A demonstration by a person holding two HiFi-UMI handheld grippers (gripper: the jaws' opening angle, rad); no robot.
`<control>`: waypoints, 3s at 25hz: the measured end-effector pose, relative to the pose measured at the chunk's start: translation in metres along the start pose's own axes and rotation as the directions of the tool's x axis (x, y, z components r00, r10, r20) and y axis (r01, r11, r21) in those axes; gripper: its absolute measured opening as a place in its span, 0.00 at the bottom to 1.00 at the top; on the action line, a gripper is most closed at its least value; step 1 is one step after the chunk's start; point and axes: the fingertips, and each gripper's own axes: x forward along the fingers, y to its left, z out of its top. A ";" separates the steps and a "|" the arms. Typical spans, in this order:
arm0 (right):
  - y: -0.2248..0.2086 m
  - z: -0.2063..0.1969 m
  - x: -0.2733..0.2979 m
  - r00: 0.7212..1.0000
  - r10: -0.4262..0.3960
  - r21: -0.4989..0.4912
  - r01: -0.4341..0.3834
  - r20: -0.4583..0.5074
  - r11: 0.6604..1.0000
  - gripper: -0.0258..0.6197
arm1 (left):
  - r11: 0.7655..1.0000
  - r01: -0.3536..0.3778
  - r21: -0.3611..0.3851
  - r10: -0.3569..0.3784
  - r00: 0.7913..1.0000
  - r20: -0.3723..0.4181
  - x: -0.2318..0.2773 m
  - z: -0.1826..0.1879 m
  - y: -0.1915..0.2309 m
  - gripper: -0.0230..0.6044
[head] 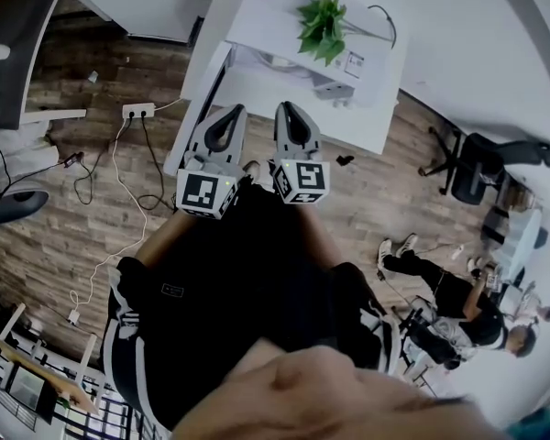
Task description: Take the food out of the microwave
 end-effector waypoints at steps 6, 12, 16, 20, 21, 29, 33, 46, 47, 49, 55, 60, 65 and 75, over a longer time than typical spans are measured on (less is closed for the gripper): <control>-0.013 -0.021 0.022 0.999 -0.017 0.002 0.017 -0.050 1.000 0.18 | 1.000 -0.005 -0.005 0.005 1.000 0.002 0.001 0.008 0.000 0.08; -0.030 -0.038 0.041 0.995 -0.048 0.005 0.049 -0.089 0.999 0.20 | 1.000 -0.007 -0.006 0.007 1.000 0.002 0.002 0.011 0.000 0.09; -0.040 -0.051 0.055 0.990 -0.066 0.003 0.067 -0.123 0.998 0.22 | 1.000 -0.006 -0.001 0.006 1.000 -0.002 0.004 0.010 0.002 0.08; -0.048 -0.070 0.071 0.983 -0.080 -0.005 0.080 -0.163 0.997 0.24 | 1.000 -0.005 -0.001 0.005 1.000 -0.007 0.007 0.008 0.003 0.08; -0.049 -0.074 0.074 0.981 -0.082 -0.008 0.082 -0.174 0.997 0.25 | 1.000 -0.006 -0.003 0.006 1.000 -0.008 0.006 0.009 0.002 0.08; -0.064 -0.106 0.101 0.965 -0.100 -0.016 0.099 -0.241 0.995 0.32 | 1.000 -0.015 -0.008 0.014 1.000 -0.014 0.007 0.009 0.005 0.08; -0.071 -0.121 0.112 0.958 -0.105 -0.023 0.103 -0.268 0.994 0.34 | 1.000 -0.019 -0.009 0.019 1.000 -0.018 0.008 0.006 0.006 0.09; -0.095 -0.163 0.151 0.931 -0.136 -0.061 0.122 -0.339 0.991 0.42 | 1.000 -0.028 -0.012 0.028 0.999 -0.040 0.013 -0.001 0.010 0.08; -0.097 -0.166 0.154 0.928 -0.142 -0.065 0.127 -0.345 0.990 0.43 | 0.999 -0.030 -0.014 0.029 0.999 -0.042 0.013 -0.001 0.011 0.08; -0.102 -0.172 0.160 0.922 -0.153 -0.071 0.136 -0.357 0.988 0.44 | 0.999 -0.033 -0.018 0.032 0.999 -0.044 0.014 -0.001 0.013 0.08; -0.112 -0.188 0.179 0.904 -0.185 -0.084 0.166 -0.385 0.983 0.46 | 0.999 -0.038 -0.023 0.037 0.998 -0.046 0.015 -0.001 0.020 0.09; -0.121 -0.195 0.192 0.892 -0.206 -0.068 0.195 -0.403 0.978 0.48 | 0.999 -0.046 -0.024 0.044 0.998 -0.050 0.017 -0.001 0.027 0.08; -0.131 -0.206 0.202 0.880 -0.222 -0.075 0.210 -0.421 0.975 0.49 | 0.998 -0.046 -0.032 0.044 0.997 -0.056 0.020 -0.003 0.030 0.08; -0.140 -0.218 0.217 0.867 -0.221 -0.053 0.221 -0.446 0.974 0.50 | 0.998 -0.054 -0.035 0.051 0.996 -0.072 0.027 -0.005 0.039 0.08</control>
